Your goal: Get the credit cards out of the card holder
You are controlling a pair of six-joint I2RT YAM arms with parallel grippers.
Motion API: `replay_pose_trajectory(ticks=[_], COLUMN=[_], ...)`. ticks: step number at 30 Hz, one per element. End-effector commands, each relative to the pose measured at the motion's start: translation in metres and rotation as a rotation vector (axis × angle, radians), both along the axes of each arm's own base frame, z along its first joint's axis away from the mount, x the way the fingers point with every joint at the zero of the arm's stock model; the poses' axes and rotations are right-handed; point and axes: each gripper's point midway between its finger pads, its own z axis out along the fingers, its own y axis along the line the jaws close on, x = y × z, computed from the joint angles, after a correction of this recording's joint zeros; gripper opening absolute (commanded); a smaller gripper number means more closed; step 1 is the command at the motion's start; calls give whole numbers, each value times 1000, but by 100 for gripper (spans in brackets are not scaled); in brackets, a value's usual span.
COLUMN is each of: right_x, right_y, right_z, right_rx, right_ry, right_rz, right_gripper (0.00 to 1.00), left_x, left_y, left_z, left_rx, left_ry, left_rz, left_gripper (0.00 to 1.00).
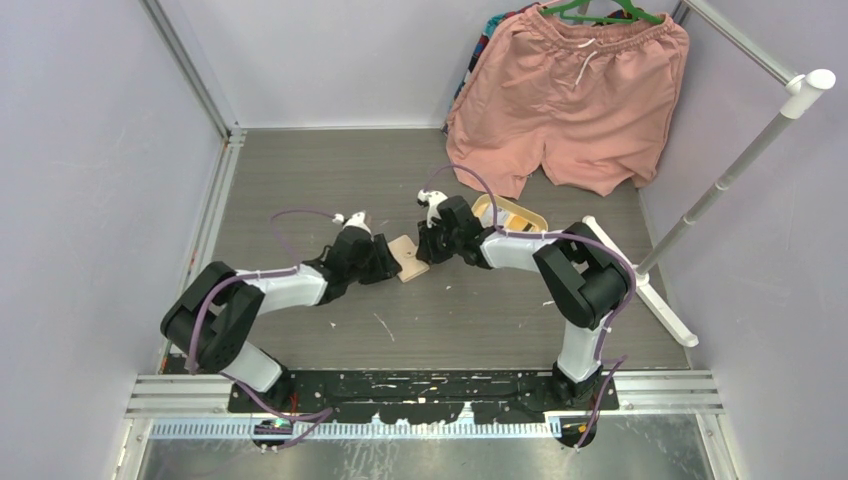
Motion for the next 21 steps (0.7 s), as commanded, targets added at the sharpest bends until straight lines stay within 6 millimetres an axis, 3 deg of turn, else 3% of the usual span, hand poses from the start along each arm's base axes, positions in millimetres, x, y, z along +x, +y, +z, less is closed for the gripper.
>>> replay_pose_trajectory(ticks=[1, 8, 11, 16, 17, 21], right_x=[-10, -18, -26, -35, -36, -30], right_y=[2, 11, 11, 10, 9, 2], right_z=[-10, -7, -7, 0, 3, 22], right_rx=[29, 126, 141, 153, 153, 107], right_ry=[43, 75, 87, 80, 74, 9], right_rz=[4, -15, -18, -21, -20, -6], right_gripper=[21, 20, 19, 20, 22, 46], left_x=[4, 0, 2, 4, 5, 6], left_y=[3, 12, 7, -2, -3, -5], left_z=[13, -2, -8, -17, -18, -20], left_rx=[-71, -219, -246, -320, -333, -357], left_ry=[-44, -65, -52, -41, -45, -37], left_rz=[84, 218, 228, 228, 226, 198], left_gripper=[53, 51, 39, 8, 2, 0])
